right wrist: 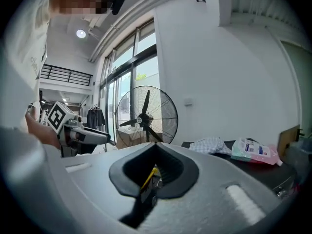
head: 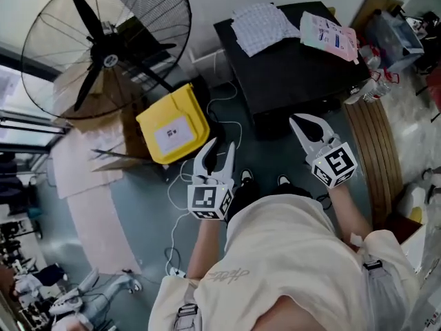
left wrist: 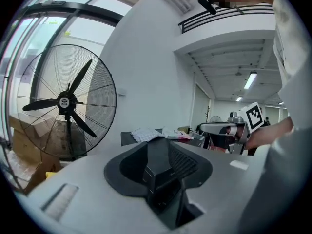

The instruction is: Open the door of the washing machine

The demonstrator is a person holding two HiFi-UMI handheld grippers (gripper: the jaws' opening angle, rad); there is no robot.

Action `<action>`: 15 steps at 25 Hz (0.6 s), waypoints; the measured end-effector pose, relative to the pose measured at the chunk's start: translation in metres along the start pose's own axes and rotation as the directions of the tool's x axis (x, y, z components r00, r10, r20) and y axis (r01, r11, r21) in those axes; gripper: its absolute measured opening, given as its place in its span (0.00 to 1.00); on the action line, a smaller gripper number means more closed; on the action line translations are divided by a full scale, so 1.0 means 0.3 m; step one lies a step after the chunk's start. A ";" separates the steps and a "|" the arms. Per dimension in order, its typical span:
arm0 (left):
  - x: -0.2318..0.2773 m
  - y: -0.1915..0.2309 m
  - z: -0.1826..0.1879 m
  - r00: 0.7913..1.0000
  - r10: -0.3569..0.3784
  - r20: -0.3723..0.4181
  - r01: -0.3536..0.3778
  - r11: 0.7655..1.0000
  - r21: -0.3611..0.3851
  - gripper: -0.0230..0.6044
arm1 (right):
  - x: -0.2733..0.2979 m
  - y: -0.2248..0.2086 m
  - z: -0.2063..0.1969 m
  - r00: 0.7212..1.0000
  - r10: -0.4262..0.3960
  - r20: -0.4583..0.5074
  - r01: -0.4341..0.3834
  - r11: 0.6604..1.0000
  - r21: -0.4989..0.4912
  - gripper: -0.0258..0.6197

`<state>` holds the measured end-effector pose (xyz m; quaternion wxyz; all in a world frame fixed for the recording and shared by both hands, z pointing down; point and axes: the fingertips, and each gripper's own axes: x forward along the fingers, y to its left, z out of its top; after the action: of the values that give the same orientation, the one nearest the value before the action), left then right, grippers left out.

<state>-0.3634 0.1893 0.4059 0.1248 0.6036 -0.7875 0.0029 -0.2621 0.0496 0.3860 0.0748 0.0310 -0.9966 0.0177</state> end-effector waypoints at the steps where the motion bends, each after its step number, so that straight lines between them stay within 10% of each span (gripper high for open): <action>1: 0.021 0.011 -0.005 1.000 -0.025 -0.014 0.025 1.000 0.009 0.28 | 0.006 -0.006 0.001 1.000 -0.025 -0.002 0.025 1.000 0.002 0.04; 15: 0.255 -0.072 -0.096 0.896 -0.415 -0.156 0.431 0.898 0.086 0.28 | -0.152 -0.045 -0.096 0.917 -0.395 -0.056 0.399 0.914 0.075 0.04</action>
<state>-0.3556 0.1152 0.4459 0.1390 0.7652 -0.6255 0.0627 -0.2120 0.0398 0.4079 0.0951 0.2354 -0.9662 0.0448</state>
